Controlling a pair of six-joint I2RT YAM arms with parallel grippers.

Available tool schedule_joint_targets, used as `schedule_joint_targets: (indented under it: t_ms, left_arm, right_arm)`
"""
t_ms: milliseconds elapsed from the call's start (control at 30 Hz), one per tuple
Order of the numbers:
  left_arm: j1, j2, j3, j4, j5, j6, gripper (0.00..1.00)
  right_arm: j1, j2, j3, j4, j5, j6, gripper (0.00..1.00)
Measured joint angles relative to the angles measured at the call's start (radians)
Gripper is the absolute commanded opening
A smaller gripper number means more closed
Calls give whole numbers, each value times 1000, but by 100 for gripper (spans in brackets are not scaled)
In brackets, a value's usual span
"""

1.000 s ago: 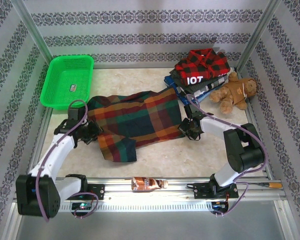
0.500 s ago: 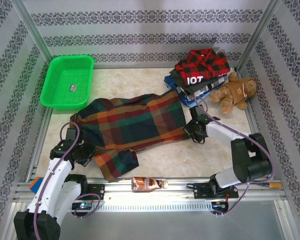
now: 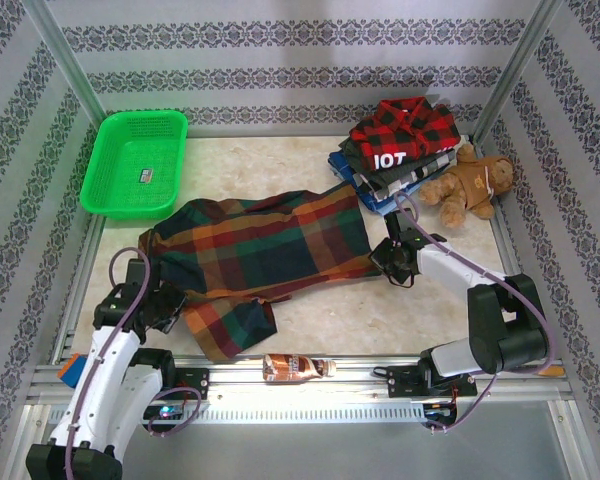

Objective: Fold and stack the long sleeve shirts

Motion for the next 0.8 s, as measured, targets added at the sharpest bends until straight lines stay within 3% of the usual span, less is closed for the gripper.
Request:
schedule_joint_targets:
  t_ms: [100, 300, 400, 467, 633, 733, 800]
  left_arm:
    - [0, 23, 7, 5, -14, 3, 0]
    - [0, 269, 5, 122, -21, 4, 0]
    - [0, 314, 14, 123, -31, 4, 0]
    - [0, 266, 15, 109, -42, 2, 0]
    - [-1, -6, 64, -38, -101, -48, 33]
    - [-1, -72, 190, -126, -141, -72, 56]
    - [-2, -21, 304, -169, -168, -61, 64]
  right_arm:
    - [0, 7, 6, 4, -12, -9, 0]
    - [-9, 60, 27, -2, -13, -34, 0]
    - [-13, 79, 45, -7, -23, -52, 0]
    - [-13, 79, 45, -18, -33, -58, 10]
    - [-6, 10, 34, -77, -37, -61, 42]
    - [13, -103, 62, -149, -14, -88, 47]
    - [26, -147, 115, -183, -5, -110, 47]
